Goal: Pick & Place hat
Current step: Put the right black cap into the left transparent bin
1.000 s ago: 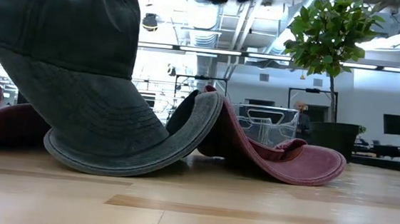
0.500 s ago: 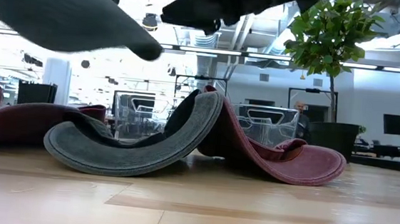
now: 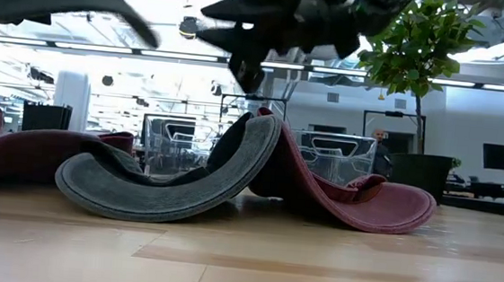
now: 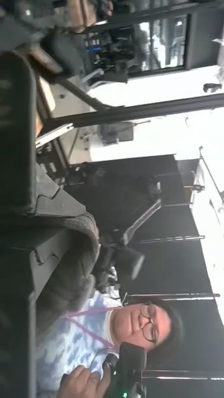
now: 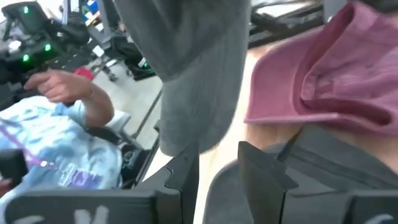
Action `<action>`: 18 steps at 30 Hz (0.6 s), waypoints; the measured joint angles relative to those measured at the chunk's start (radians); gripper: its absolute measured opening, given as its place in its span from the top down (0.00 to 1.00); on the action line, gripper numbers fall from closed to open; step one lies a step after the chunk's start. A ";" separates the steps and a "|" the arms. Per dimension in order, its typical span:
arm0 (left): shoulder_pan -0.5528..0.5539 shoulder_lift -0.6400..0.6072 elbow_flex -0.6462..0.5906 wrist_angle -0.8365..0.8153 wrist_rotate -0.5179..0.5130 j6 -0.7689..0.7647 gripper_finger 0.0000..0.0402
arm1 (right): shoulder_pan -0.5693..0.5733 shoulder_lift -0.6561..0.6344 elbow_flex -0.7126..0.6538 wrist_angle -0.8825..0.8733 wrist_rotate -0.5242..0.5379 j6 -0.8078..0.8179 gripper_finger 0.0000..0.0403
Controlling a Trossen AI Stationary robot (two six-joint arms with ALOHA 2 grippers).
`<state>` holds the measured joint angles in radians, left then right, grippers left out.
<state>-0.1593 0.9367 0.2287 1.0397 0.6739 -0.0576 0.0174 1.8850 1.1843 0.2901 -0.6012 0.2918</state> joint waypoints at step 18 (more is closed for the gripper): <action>0.000 -0.042 0.000 0.024 0.000 0.024 0.97 | -0.007 0.132 0.008 0.326 -0.113 0.046 0.75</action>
<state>-0.1593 0.8942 0.2287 1.0635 0.6743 -0.0334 0.0108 2.0171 1.1927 0.6160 -0.7144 0.3380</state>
